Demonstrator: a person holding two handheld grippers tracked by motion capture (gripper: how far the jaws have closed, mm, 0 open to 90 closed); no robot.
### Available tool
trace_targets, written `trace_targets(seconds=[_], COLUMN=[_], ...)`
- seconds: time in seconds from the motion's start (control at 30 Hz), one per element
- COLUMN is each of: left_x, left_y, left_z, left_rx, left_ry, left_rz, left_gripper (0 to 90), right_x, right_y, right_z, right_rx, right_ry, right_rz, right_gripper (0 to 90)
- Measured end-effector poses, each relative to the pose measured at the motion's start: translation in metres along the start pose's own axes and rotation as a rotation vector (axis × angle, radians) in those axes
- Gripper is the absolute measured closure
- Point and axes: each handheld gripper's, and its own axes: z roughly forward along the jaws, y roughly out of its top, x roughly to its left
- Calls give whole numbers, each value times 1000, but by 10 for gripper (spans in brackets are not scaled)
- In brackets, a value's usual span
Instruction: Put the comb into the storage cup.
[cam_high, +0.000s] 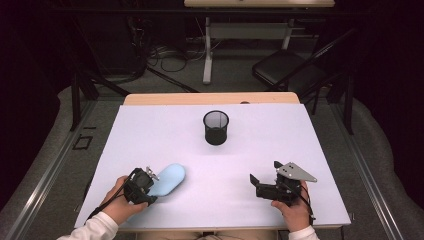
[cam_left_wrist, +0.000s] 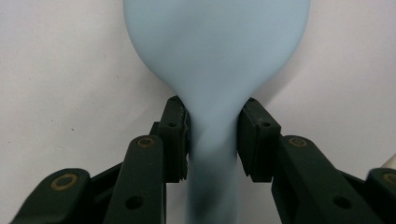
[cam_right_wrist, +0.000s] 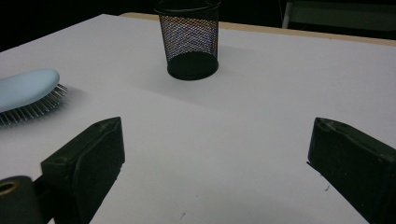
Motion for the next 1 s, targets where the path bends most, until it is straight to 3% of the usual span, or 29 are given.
trace_targets(seconds=[0.27,1.0], left_x=[1,0], left_y=[0,-1], left_z=[1,1], left_rx=[0,2], left_ry=[-9,-3], left_rz=[-20,-23], left_gripper=[675,690], right_x=[0,0], right_y=[0,0], right_z=[0,0], right_rx=[3,4], right_ry=[1,-1], right_rz=[1,0], right_gripper=[35,36])
